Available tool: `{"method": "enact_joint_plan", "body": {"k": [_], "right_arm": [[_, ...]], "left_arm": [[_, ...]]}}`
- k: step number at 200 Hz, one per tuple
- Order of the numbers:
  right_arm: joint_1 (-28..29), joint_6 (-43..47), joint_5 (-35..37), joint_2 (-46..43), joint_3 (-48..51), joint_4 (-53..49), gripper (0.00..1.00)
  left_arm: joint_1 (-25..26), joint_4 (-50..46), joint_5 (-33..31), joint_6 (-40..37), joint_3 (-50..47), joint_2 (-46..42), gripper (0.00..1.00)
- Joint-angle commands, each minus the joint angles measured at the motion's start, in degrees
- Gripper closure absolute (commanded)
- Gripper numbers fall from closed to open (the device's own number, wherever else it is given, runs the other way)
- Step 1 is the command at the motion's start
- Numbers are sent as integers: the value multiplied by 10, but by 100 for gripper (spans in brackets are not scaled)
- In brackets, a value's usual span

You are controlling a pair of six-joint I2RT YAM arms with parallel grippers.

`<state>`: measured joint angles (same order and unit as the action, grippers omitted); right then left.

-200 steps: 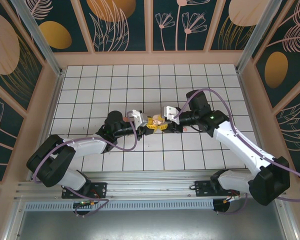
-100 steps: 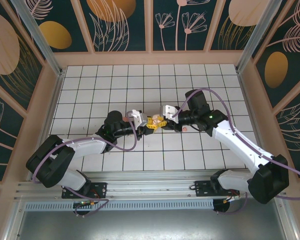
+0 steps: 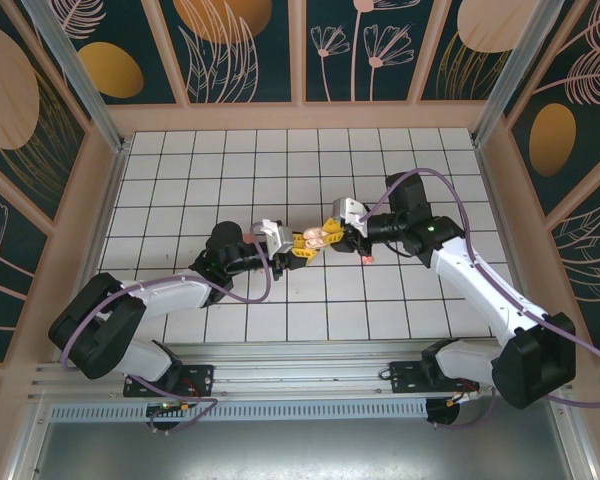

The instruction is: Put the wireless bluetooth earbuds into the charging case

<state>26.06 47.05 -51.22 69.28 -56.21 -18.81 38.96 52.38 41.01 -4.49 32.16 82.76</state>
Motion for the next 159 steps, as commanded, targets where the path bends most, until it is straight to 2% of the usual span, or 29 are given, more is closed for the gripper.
{"method": "enact_joint_plan", "body": {"k": [1,28,82,110,159], "right_arm": [[-3,0,-43,-2,6,-3,78],[0,16,-44,-2,0,-23,78],[4,47,3,-5,0,-58,77],[11,49,17,-4,-5,-56,73],[13,34,1,-19,-3,-31,65]], "left_arm": [[2,35,21,-8,0,-12,84],[2,33,21,-9,3,-12,84],[2,35,24,-8,2,-16,85],[2,34,28,-8,3,-16,85],[2,33,25,-7,2,-14,85]]}}
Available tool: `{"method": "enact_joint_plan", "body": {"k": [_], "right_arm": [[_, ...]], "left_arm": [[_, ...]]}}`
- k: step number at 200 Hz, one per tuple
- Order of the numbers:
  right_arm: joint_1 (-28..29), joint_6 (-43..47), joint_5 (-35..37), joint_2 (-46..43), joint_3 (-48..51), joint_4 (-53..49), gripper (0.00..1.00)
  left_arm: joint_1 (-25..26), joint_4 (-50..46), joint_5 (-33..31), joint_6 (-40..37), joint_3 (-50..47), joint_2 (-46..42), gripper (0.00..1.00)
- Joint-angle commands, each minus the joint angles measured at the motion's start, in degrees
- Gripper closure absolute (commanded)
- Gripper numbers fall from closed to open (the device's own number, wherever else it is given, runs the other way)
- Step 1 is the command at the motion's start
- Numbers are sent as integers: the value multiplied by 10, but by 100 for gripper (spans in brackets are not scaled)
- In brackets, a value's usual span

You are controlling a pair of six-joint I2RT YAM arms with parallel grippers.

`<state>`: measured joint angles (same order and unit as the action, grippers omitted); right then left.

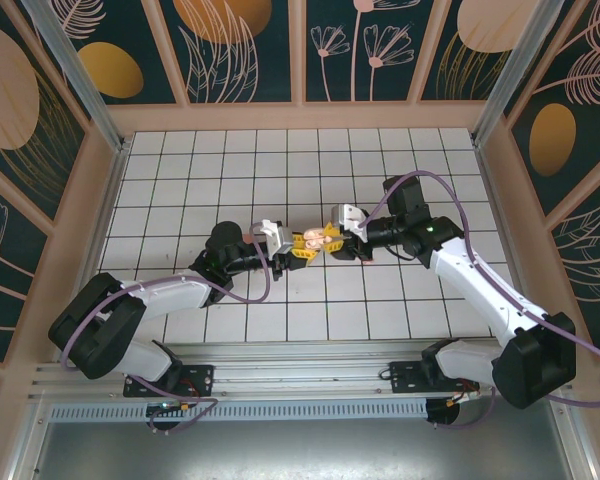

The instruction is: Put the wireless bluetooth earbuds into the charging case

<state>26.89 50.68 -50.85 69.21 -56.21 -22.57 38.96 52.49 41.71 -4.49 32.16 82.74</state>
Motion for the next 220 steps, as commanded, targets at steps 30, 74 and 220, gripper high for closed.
{"method": "enact_joint_plan", "body": {"k": [30,74,220], "right_arm": [[2,-16,-16,-41,5,20,63],[-20,-79,-26,-70,23,65,63],[-58,-573,325,30,24,-60,61]], "left_arm": [[2,31,15,-9,-1,-17,84],[2,31,4,-9,-2,-12,84],[2,-17,-100,1,-38,7,85]]}}
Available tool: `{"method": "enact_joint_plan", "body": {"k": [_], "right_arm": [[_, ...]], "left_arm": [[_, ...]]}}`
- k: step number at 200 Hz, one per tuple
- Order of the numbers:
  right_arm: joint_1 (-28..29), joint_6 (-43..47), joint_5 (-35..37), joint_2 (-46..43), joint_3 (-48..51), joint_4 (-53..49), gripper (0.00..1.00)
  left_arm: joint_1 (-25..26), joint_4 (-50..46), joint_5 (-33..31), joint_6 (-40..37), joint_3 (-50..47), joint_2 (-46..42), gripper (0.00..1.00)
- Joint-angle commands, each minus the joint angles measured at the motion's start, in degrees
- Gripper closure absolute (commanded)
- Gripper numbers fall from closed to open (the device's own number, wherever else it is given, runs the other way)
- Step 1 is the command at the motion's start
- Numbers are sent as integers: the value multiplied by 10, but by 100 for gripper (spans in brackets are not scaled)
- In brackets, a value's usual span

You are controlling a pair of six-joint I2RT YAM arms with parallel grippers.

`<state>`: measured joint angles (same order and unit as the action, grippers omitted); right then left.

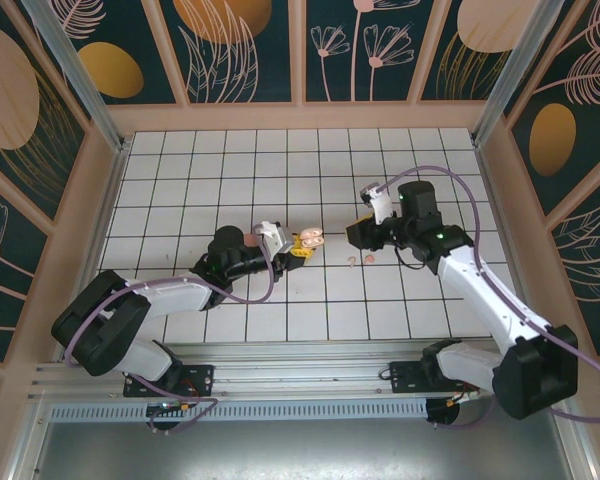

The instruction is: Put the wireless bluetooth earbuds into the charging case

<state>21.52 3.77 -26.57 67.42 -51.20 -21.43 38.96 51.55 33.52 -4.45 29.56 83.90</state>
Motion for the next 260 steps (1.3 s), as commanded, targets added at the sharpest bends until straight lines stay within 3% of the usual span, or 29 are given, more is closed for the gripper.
{"method": "enact_joint_plan", "body": {"k": [1,57,128,260], "right_arm": [[-5,-106,82,51,-27,-73,61],[11,-224,126,176,-57,-120,60],[37,-227,156,288,-107,-147,61],[44,-208,161,368,-126,-116,69]], "left_arm": [[2,-8,-18,0,-13,-5,85],[2,-20,-30,-7,-24,-16,85],[2,-25,-38,-12,-28,-25,85],[2,-32,-39,-13,-26,-27,85]]}}
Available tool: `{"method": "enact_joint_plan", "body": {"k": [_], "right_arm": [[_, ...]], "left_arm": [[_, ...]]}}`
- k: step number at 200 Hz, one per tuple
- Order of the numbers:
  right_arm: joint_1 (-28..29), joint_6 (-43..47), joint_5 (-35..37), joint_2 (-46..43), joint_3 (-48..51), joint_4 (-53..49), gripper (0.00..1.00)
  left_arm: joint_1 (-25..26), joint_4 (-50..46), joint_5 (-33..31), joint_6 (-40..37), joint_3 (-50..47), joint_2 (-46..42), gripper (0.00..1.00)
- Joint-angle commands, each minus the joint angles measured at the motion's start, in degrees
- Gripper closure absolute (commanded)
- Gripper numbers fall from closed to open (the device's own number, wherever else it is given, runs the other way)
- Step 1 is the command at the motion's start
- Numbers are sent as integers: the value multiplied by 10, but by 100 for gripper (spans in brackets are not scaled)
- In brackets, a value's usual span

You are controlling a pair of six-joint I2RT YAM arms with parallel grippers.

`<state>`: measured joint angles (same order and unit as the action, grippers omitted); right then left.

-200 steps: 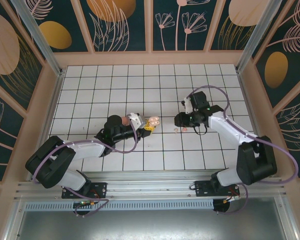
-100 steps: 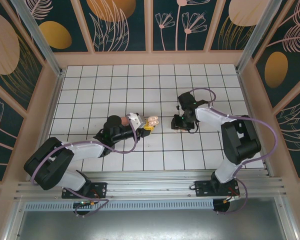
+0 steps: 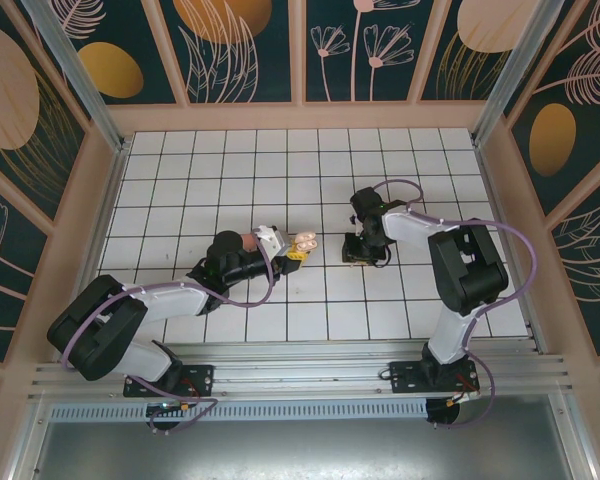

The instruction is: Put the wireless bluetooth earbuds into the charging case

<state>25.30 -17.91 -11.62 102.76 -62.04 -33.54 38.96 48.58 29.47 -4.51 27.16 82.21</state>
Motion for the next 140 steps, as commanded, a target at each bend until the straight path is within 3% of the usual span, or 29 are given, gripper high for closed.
{"method": "enact_joint_plan", "body": {"k": [1,86,140], "right_arm": [[6,9,12,15,-17,6,69],[11,16,39,6,-12,9,80],[12,65,27,-122,42,99,81]], "left_arm": [[2,-2,1,-13,-2,-10,85],[2,-8,2,-13,1,-8,85],[2,-11,12,-17,10,-2,85]]}}
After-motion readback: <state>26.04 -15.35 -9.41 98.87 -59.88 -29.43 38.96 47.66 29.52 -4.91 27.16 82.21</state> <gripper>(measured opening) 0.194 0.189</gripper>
